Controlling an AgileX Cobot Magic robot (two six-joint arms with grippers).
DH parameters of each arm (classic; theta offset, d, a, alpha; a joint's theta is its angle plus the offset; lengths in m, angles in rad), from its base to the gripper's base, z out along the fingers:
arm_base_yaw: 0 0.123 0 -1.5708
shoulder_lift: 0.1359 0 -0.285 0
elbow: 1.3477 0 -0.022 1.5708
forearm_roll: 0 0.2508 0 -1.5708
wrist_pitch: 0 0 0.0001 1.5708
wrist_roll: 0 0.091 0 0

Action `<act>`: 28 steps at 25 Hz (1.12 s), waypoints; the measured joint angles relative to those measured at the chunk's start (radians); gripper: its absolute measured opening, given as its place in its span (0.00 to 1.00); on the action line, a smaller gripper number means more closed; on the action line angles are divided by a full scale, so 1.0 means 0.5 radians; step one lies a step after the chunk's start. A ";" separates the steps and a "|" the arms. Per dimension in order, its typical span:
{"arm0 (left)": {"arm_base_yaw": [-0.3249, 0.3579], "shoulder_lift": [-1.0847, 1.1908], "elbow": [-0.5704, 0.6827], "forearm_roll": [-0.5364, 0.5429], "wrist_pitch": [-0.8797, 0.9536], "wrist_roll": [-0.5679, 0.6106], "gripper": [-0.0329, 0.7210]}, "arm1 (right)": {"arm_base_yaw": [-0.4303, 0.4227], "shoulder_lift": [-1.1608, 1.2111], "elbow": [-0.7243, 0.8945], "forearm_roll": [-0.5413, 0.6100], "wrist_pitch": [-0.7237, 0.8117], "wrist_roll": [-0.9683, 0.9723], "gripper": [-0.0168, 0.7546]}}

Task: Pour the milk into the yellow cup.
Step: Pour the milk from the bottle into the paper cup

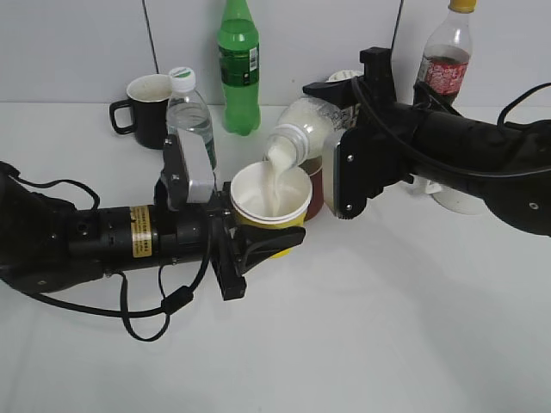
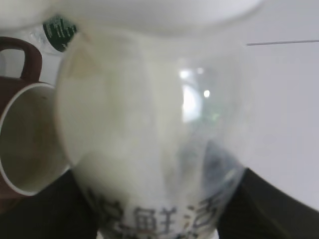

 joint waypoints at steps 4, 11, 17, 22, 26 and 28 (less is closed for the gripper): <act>0.000 0.000 0.000 0.000 0.005 0.000 0.49 | 0.000 0.000 0.000 0.000 -0.002 0.041 0.58; 0.000 0.000 0.000 -0.009 0.012 0.000 0.49 | 0.000 0.000 0.000 0.000 -0.002 0.307 0.58; 0.000 0.000 0.000 -0.067 -0.006 0.000 0.49 | 0.000 0.000 0.000 0.012 -0.004 0.595 0.58; 0.030 -0.019 0.005 -0.097 -0.015 -0.001 0.49 | 0.000 0.000 0.000 0.210 -0.062 0.931 0.58; 0.116 -0.094 0.081 -0.177 -0.018 -0.002 0.49 | 0.000 0.000 0.000 0.391 -0.125 1.276 0.58; 0.178 -0.122 0.130 -0.194 -0.020 -0.002 0.49 | 0.000 0.000 0.000 0.478 -0.131 1.482 0.58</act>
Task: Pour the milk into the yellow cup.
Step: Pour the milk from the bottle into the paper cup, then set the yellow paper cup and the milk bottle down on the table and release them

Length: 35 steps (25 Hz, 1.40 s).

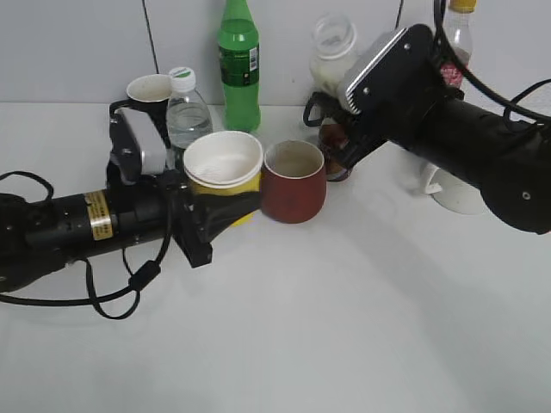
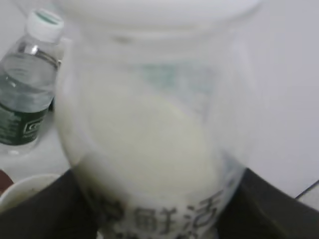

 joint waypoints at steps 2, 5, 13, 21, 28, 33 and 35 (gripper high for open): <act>0.075 -0.020 0.054 -0.008 0.002 0.000 0.49 | 0.000 0.000 0.000 0.059 -0.002 0.235 0.58; 0.183 -0.040 0.139 -0.054 0.001 0.000 0.49 | 0.000 0.000 0.011 0.125 0.000 0.510 0.58; 0.320 -0.043 0.233 -0.312 0.085 0.002 0.49 | -0.008 -0.004 0.228 0.262 0.003 0.754 0.58; 0.320 0.056 0.233 -0.471 0.106 0.114 0.49 | -0.190 -0.004 0.427 0.246 -0.049 0.855 0.58; 0.320 0.344 0.146 -0.536 -0.045 0.183 0.49 | -0.231 0.140 0.442 0.215 -0.160 0.887 0.58; 0.320 0.413 0.034 -0.536 -0.059 0.187 0.49 | -0.231 0.298 0.442 0.206 -0.270 0.888 0.58; 0.320 0.436 0.003 -0.536 -0.055 0.187 0.49 | -0.231 0.335 0.442 0.206 -0.303 0.893 0.58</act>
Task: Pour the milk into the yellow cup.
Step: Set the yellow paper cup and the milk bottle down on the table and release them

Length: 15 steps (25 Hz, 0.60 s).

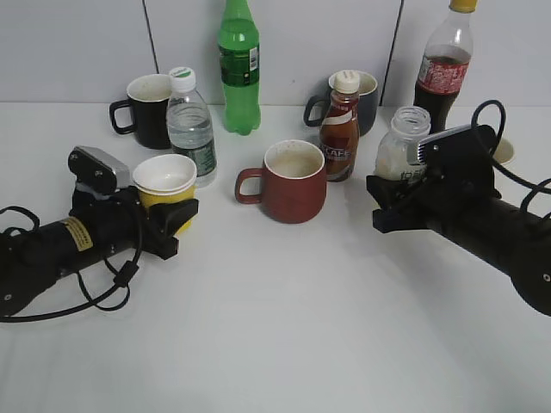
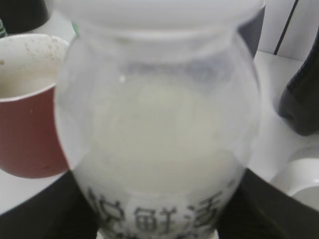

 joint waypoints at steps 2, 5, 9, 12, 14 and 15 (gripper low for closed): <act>0.000 0.019 -0.015 0.000 0.024 0.000 0.49 | 0.000 0.011 0.000 -0.001 -0.016 0.013 0.58; 0.000 0.040 -0.019 0.000 0.042 0.001 0.50 | 0.000 0.011 0.000 -0.018 -0.039 0.018 0.58; 0.000 0.045 -0.019 -0.001 0.047 0.003 0.63 | -0.002 0.011 0.000 -0.051 -0.046 0.020 0.58; 0.000 0.045 -0.019 -0.045 0.047 0.003 0.75 | -0.002 0.011 0.000 -0.066 -0.046 0.022 0.58; 0.000 0.045 -0.019 -0.106 0.047 0.003 0.78 | -0.002 0.011 0.000 -0.066 -0.046 0.022 0.58; 0.000 0.045 -0.019 -0.153 0.045 0.003 0.79 | -0.002 0.011 0.000 -0.066 -0.046 0.024 0.58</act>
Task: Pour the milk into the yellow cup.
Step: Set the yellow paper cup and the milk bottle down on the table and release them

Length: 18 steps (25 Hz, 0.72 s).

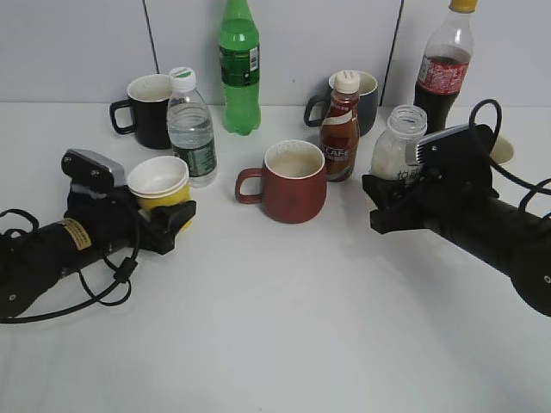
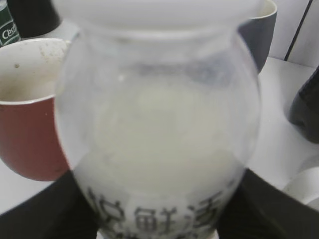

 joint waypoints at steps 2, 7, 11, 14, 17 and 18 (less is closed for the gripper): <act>0.000 0.000 0.002 -0.033 0.000 0.000 0.80 | 0.000 0.000 0.000 0.000 0.000 0.002 0.58; 0.000 -0.050 0.096 -0.039 -0.002 0.002 0.82 | 0.000 0.000 0.000 0.000 0.000 0.002 0.58; 0.000 -0.107 0.149 -0.039 -0.011 0.002 0.82 | 0.000 0.012 -0.005 0.000 0.000 0.002 0.58; 0.000 -0.112 0.178 -0.039 -0.015 0.002 0.82 | 0.000 0.090 -0.038 -0.002 -0.026 0.002 0.58; 0.000 -0.125 0.218 -0.041 -0.017 0.002 0.82 | 0.000 0.207 -0.058 -0.002 -0.108 0.002 0.58; 0.000 -0.125 0.218 -0.041 -0.017 0.002 0.82 | 0.000 0.235 -0.067 -0.002 -0.124 0.002 0.58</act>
